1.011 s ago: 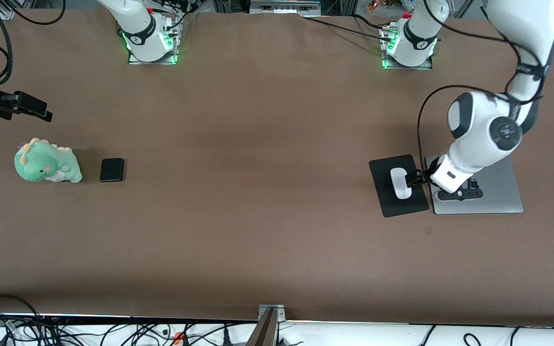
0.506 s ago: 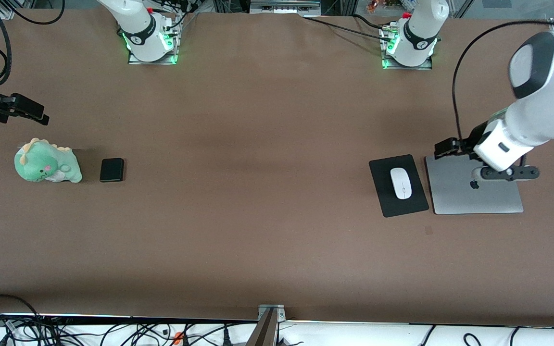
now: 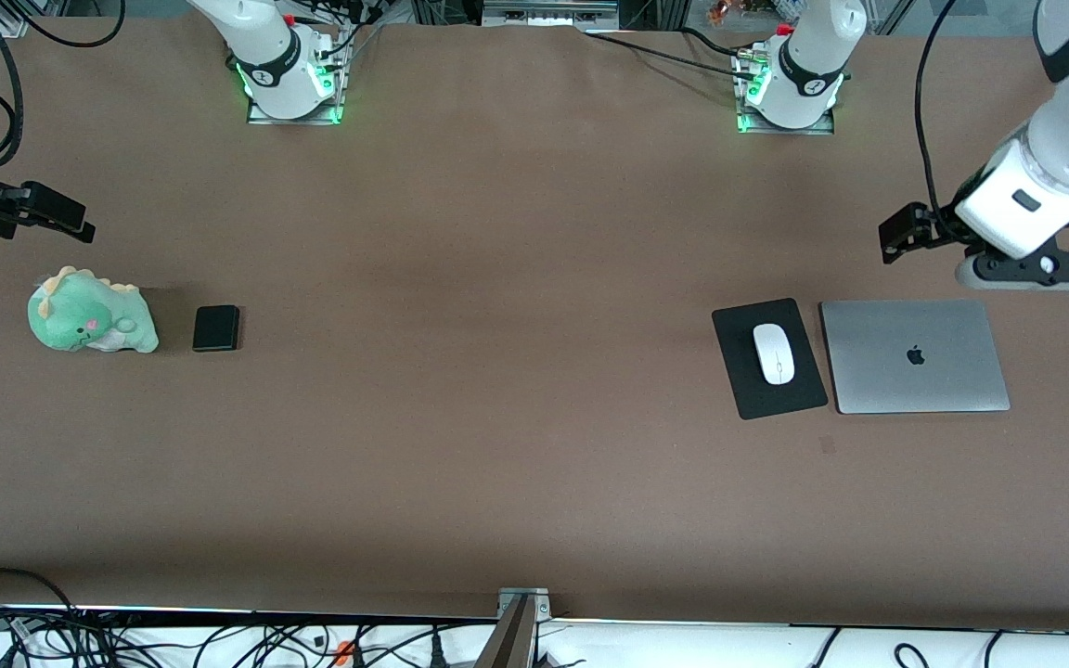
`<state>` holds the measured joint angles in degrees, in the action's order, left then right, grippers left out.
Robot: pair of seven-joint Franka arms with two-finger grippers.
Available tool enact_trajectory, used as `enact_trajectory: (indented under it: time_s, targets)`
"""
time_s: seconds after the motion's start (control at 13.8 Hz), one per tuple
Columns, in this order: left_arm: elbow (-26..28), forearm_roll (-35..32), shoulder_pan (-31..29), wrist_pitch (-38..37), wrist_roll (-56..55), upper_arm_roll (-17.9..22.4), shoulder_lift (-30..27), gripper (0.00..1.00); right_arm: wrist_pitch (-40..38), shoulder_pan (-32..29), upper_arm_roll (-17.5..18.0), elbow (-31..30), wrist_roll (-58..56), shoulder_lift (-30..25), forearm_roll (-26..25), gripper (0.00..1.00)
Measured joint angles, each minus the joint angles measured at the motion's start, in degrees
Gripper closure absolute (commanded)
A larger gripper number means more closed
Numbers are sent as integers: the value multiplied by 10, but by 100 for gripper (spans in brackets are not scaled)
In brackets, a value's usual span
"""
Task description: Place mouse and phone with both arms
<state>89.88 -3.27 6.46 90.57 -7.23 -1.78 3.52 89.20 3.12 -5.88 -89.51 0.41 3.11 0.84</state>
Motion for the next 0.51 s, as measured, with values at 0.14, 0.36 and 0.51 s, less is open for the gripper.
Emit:
enact_trajectory:
  time_s: [0.14, 0.36, 0.51]
  targets:
    - [7, -1, 12, 4, 0, 16, -4, 0, 15, 0, 0, -1, 0, 0, -2, 0]
    - [7, -1, 13, 9, 0, 18, -3, 0, 27, 0, 0, -1, 0, 2, -3, 0]
    - [7, -1, 13, 10, 0, 18, -3, 0, 29, 0, 0, -2, 0, 2, -3, 0]
